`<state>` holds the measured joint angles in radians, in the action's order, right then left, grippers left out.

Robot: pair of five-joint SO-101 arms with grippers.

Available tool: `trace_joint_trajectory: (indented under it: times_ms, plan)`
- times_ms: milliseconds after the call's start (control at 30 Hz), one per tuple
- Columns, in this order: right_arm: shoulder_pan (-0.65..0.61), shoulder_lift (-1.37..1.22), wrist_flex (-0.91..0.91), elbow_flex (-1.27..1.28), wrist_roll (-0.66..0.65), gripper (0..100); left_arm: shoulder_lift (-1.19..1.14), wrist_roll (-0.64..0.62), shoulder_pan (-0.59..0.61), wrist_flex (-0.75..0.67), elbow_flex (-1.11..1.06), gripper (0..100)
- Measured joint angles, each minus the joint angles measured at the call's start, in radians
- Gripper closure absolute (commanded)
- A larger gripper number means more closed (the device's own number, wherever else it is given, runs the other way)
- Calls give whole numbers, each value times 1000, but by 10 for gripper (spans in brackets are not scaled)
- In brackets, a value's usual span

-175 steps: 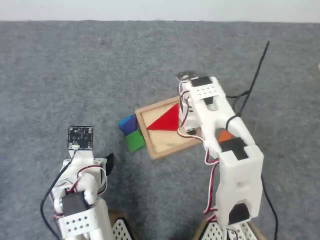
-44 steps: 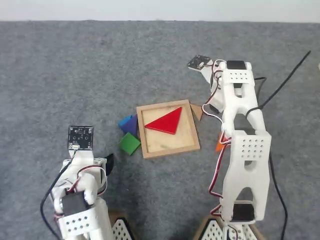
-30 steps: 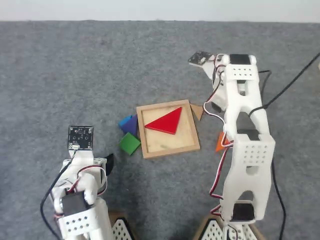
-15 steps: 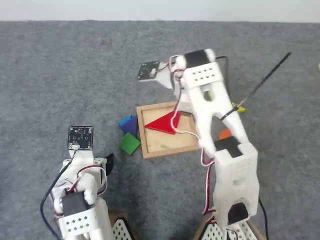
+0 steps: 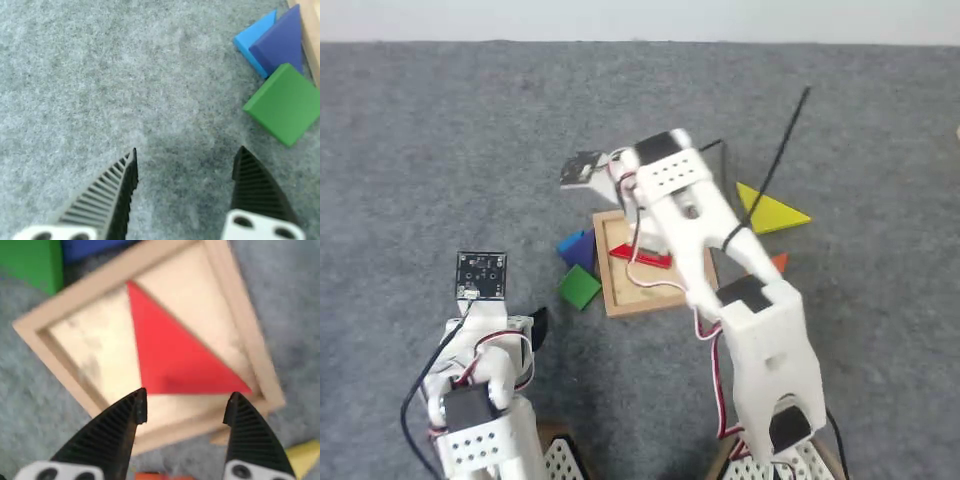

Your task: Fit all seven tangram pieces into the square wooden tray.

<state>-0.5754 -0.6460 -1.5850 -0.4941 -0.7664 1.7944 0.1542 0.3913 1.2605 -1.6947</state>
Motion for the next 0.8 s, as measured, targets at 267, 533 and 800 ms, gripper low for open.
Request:
trace_joint_trajectory:
  times_ms: [267, 533, 800]
  plan:
    - [-38, -87, 95, -2, 114, 753, 0, 0, 0, 0, 0, 702]
    - [-35, -110, 180, -2, 170, 753, 0, 0, 0, 0, 0, 702]
    - [17, -152, 195, -77, 184, 753, 0, 0, 0, 0, 0, 702]
